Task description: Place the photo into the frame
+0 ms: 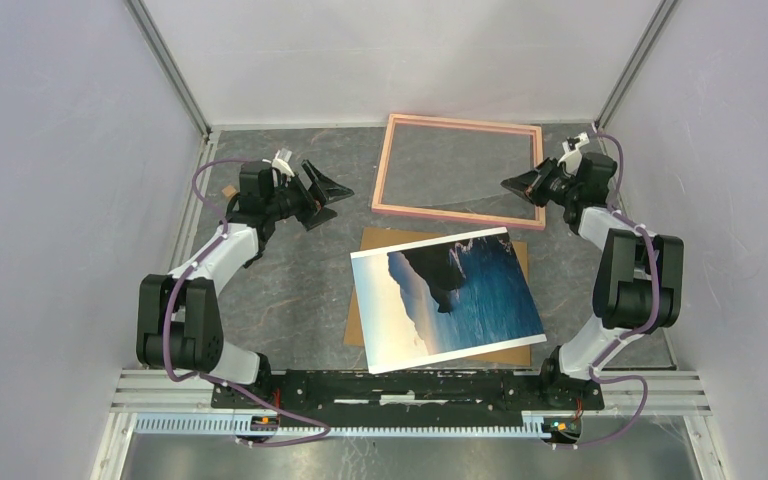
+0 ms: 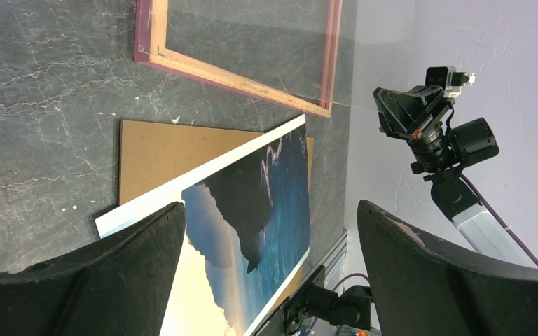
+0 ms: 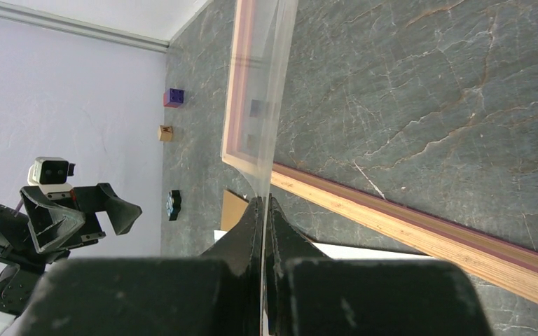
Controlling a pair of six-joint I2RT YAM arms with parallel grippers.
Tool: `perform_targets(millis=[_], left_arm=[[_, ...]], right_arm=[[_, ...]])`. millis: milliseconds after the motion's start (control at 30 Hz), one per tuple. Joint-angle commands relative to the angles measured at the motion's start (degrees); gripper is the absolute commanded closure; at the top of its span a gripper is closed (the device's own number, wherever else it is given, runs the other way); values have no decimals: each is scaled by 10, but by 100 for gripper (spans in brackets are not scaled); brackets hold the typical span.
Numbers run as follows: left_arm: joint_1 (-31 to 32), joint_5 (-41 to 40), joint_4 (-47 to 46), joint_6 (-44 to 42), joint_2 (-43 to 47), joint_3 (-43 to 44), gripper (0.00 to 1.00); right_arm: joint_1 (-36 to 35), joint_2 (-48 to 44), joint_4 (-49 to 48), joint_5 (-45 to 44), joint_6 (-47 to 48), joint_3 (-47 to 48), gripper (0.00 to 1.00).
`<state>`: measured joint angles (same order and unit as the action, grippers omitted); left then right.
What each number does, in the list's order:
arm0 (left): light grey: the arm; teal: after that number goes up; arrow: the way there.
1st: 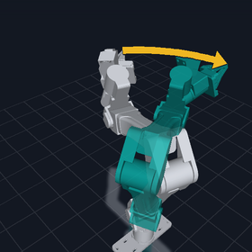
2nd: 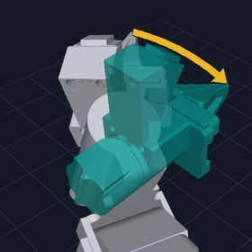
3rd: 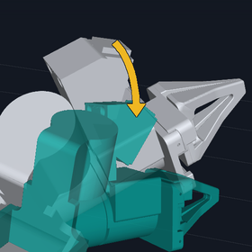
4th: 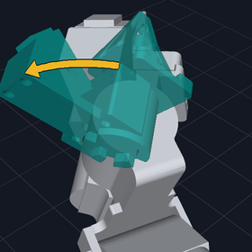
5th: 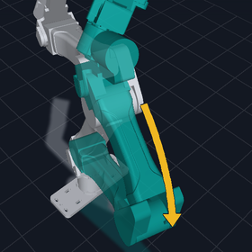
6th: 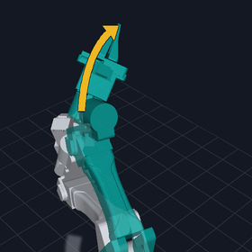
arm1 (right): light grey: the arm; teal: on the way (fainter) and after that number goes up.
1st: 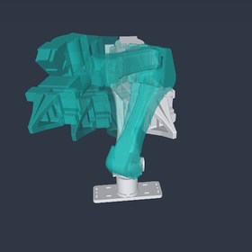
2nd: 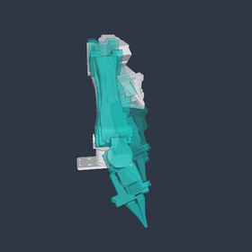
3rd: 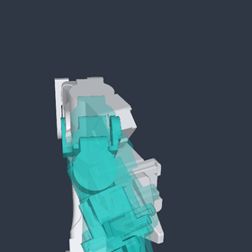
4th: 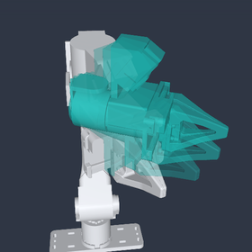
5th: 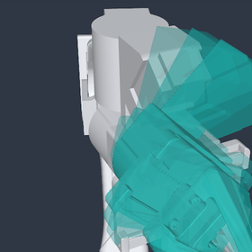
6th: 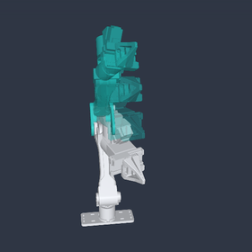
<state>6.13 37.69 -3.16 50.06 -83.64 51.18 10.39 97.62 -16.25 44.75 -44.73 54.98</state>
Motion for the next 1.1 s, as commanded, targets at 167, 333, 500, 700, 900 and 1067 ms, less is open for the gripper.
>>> perform_targets(millis=[167, 333, 500, 700, 900, 1067], left_arm=[[-2, 13, -19, -7, -1, 13, 3], [-2, 13, -19, -7, -1, 13, 3], [-2, 14, -19, -6, -1, 13, 3], [-2, 14, -19, -7, -2, 13, 3], [-2, 14, -19, -7, -1, 13, 3], [-2, 14, -19, -6, -1, 13, 3]], right_arm=[[6, 10, -28, -14, 11, -4, 100], [10, 13, -29, -15, 10, -6, 100], [13, 15, -36, -16, 5, -10, 100], [17, 19, -38, -16, 3, -11, 100], [22, 19, -38, -16, 3, -14, 100], [26, 22, -38, -13, 4, -14, 100]])
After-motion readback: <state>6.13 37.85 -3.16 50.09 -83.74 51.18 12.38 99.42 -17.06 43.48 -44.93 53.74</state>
